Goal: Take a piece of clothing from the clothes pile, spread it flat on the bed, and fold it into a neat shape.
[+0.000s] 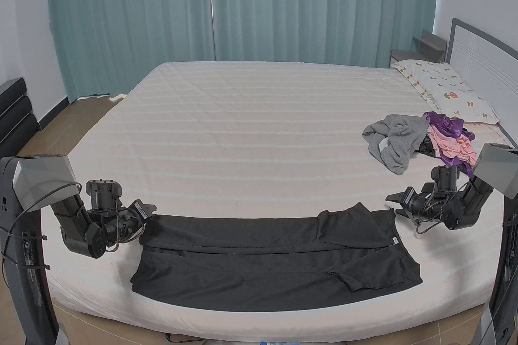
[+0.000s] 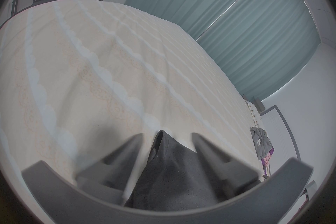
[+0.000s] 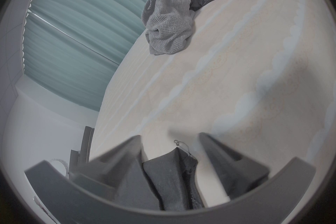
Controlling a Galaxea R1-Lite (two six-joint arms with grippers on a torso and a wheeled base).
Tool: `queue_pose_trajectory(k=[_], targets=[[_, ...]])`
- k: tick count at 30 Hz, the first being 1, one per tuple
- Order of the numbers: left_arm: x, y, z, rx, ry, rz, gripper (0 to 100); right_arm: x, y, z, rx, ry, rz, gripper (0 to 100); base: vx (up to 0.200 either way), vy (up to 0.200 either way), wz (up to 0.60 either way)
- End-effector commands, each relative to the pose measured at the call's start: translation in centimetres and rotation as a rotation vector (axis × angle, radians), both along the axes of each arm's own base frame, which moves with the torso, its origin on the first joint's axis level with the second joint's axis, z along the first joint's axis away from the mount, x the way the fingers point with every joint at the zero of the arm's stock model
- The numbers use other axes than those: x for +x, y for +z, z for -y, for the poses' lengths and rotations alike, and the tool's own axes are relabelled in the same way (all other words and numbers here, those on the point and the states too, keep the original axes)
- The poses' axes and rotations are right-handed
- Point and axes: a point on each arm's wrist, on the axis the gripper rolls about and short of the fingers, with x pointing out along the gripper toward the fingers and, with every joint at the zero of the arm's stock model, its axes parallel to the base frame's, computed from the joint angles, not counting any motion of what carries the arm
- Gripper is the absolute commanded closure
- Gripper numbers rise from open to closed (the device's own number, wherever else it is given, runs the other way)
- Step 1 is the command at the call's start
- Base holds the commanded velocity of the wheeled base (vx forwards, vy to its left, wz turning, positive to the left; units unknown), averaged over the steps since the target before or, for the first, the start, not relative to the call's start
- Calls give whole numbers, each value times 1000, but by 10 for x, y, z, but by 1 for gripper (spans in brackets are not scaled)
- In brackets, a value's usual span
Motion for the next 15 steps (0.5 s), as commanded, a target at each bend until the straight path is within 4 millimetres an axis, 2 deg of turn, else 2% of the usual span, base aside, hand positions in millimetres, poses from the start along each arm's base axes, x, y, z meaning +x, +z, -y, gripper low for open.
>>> queue_pose_trajectory(k=[1, 3, 5, 7, 9, 13, 15], targets=[[0, 2, -2, -2, 7, 6, 0, -4, 8, 0, 4, -2, 9, 0, 0, 0, 0], [-2, 6, -3, -7, 13, 11, 0, -9, 15, 1, 12, -1, 14, 0, 0, 0, 0], [-9, 19, -5, -44, 30, 26, 0, -18, 27, -1, 22, 12, 23, 0, 0, 0, 0], [-13, 27, -6, -57, 35, 34, 0, -23, 29, -1, 32, 25, 19, 0, 0, 0, 0], [-29, 41, -9, -84, 13, 38, 0, -33, 35, -2, 61, 61, 15, 0, 0, 0, 0], [-49, 45, -5, -135, -72, 8, 0, -38, 34, -3, 67, 69, 3, 0, 0, 0, 0], [-59, 40, 0, -141, -106, -31, 0, -42, 32, -3, 68, 67, -11, 0, 0, 0, 0]])
